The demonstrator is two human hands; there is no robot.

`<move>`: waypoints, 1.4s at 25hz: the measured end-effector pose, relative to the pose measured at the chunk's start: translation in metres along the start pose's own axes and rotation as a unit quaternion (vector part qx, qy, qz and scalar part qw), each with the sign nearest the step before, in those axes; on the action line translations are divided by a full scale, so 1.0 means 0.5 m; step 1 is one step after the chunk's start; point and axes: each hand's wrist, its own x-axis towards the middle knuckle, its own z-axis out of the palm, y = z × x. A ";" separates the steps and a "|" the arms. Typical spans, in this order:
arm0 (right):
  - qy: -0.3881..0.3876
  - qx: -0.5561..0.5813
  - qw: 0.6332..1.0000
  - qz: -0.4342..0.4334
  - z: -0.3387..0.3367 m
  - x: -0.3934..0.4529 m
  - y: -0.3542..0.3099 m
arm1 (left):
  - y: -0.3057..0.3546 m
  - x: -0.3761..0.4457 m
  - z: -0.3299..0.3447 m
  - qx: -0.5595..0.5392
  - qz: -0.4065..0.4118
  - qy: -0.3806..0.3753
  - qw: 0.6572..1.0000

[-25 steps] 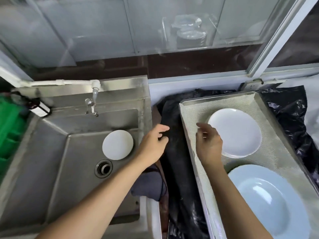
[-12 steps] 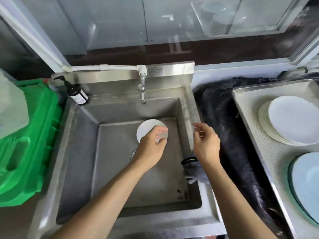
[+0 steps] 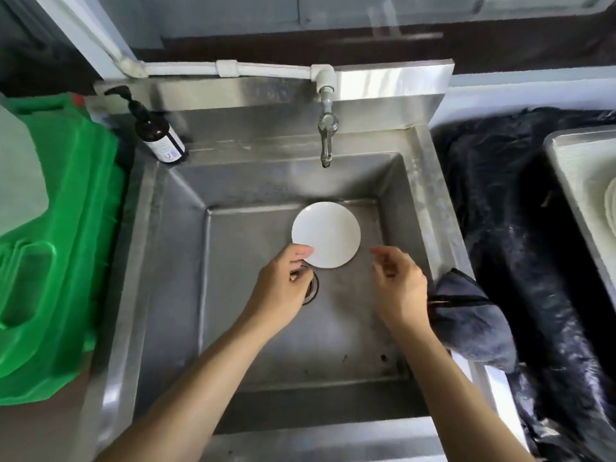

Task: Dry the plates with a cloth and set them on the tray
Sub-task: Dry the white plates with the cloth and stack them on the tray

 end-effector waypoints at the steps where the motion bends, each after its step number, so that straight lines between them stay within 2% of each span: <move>1: -0.009 0.000 1.000 0.004 0.024 0.017 0.016 | -0.023 0.023 0.003 -0.003 -0.005 0.009 1.000; 6: -0.061 -0.004 0.998 0.026 0.156 0.126 0.124 | -0.154 0.149 0.054 -0.003 -0.038 0.057 0.998; 11: -0.043 0.016 0.996 0.076 0.270 0.240 0.225 | -0.268 0.265 0.118 0.010 -0.057 0.066 0.996; 16: 0.002 0.077 0.982 0.171 0.338 0.316 0.286 | -0.352 0.364 0.149 0.045 -0.115 0.065 0.990; 20: 0.018 0.061 0.982 0.176 0.365 0.339 0.300 | -0.370 0.399 0.158 0.013 -0.141 0.056 0.988; 26: 0.013 0.048 0.985 0.164 0.376 0.350 0.289 | -0.361 0.412 0.162 -0.091 -0.173 0.068 0.978; 31: 0.024 0.063 0.975 0.213 0.384 0.374 0.285 | -0.358 0.413 0.163 -0.132 -0.174 0.073 0.973; 35: 0.036 0.092 0.971 0.218 0.384 0.363 0.288 | -0.369 0.402 0.154 -0.140 -0.155 0.089 0.974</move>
